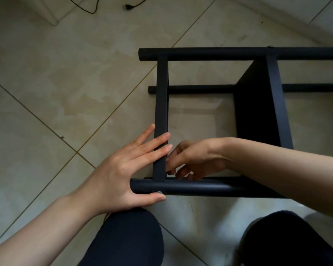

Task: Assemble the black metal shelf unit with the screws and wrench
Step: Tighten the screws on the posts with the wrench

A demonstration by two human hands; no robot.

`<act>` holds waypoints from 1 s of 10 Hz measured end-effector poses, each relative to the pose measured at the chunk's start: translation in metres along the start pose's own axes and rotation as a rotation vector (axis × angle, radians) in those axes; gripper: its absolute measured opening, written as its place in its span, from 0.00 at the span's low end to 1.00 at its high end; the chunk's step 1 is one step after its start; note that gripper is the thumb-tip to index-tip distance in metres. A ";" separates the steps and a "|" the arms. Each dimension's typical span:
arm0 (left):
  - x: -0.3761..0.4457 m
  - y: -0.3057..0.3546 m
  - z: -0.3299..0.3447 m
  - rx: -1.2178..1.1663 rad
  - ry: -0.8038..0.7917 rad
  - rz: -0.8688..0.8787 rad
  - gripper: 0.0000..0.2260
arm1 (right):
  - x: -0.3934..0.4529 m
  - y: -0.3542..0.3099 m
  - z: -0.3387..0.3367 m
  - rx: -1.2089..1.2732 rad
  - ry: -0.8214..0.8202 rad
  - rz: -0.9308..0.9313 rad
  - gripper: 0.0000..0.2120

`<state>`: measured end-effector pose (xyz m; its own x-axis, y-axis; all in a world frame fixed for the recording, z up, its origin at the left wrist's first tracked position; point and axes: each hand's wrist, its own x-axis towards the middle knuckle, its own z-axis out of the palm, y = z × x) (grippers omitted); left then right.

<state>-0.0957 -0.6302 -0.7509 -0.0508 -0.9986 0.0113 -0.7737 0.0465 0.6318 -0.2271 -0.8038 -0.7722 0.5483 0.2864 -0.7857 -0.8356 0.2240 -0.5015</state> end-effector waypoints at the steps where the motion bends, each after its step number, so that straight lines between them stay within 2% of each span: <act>1: 0.000 0.000 0.000 -0.003 -0.004 -0.002 0.37 | 0.003 0.003 0.002 0.009 0.028 -0.024 0.13; 2: 0.000 -0.001 0.000 0.000 -0.003 -0.001 0.37 | 0.003 0.001 0.004 -0.066 0.060 -0.020 0.12; 3: 0.000 -0.001 0.000 -0.001 -0.002 0.003 0.37 | 0.001 0.000 0.002 -0.022 0.023 -0.012 0.05; 4: -0.001 -0.001 0.000 -0.008 0.003 0.000 0.37 | 0.002 0.003 0.002 0.020 -0.001 -0.010 0.07; 5: -0.001 0.001 0.000 -0.009 0.007 0.000 0.37 | 0.004 0.003 0.004 -0.011 0.036 -0.012 0.13; 7: 0.000 0.001 0.001 -0.035 0.016 -0.009 0.37 | 0.003 0.001 0.005 0.007 0.023 -0.012 0.08; 9: -0.003 0.000 0.002 -0.100 -0.014 -0.052 0.38 | -0.001 0.002 0.005 -0.021 0.082 -0.027 0.13; 10: -0.006 0.000 0.004 -0.189 -0.021 -0.105 0.40 | -0.007 0.003 0.006 -0.049 0.130 -0.058 0.12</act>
<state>-0.0983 -0.6241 -0.7542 0.0091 -0.9970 -0.0768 -0.6432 -0.0646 0.7630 -0.2329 -0.7993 -0.7660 0.5894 0.1503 -0.7937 -0.8051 0.1898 -0.5620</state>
